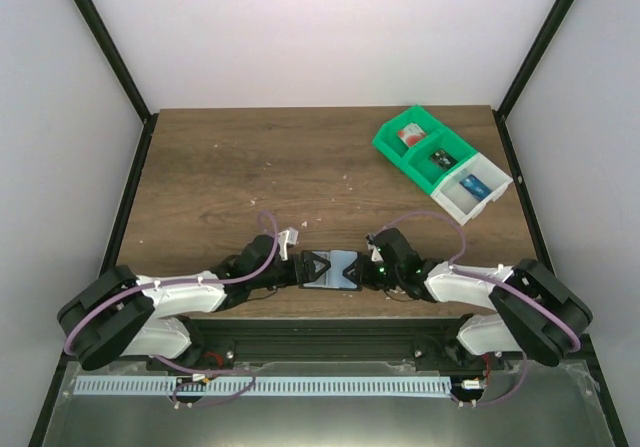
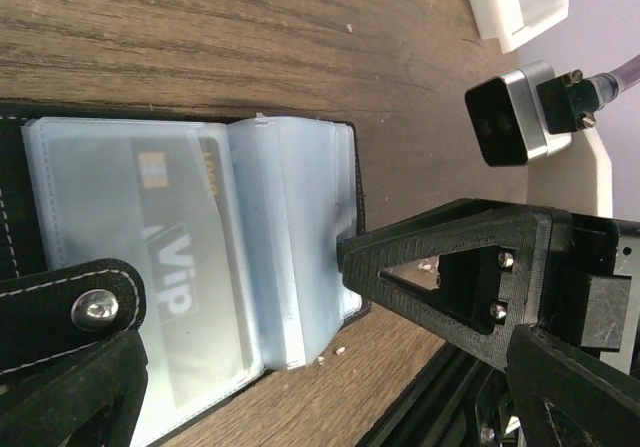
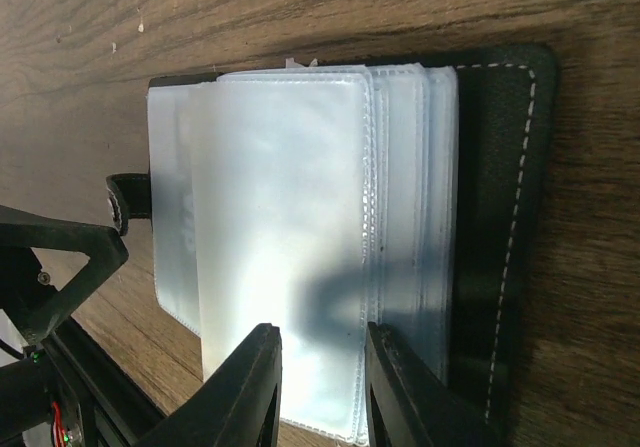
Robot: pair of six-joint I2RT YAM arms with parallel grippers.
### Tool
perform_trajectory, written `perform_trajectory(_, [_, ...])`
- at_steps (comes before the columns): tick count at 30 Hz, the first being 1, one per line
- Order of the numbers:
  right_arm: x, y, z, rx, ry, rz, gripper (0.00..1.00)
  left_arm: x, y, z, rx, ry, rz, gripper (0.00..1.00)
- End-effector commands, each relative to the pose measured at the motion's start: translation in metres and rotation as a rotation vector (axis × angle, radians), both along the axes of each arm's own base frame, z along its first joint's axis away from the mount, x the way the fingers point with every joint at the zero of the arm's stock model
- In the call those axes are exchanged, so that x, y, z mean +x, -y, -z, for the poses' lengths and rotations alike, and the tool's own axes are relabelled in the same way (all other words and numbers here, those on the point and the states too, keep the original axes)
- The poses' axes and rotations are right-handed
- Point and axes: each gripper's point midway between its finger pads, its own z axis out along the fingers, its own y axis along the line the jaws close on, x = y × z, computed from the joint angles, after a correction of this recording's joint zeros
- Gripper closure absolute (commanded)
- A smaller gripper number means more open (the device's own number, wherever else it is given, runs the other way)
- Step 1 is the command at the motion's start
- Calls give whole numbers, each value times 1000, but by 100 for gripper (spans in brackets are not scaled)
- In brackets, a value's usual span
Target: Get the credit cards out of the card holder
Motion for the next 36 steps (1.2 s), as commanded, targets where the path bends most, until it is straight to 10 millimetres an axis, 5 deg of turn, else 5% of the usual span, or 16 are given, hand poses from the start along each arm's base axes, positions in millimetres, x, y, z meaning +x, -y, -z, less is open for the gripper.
perform_trajectory(1, [0, 1, 6, -22, 10, 0, 74, -1, -2, 4, 11, 4, 10, 0])
perform_trajectory(23, [-3, 15, 11, -72, 15, 32, 74, -4, -13, 22, 83, -30, -15, 0])
perform_trajectory(36, [-2, 14, 10, -63, 17, 34, 74, -5, 1, 24, 38, -77, 12, 0])
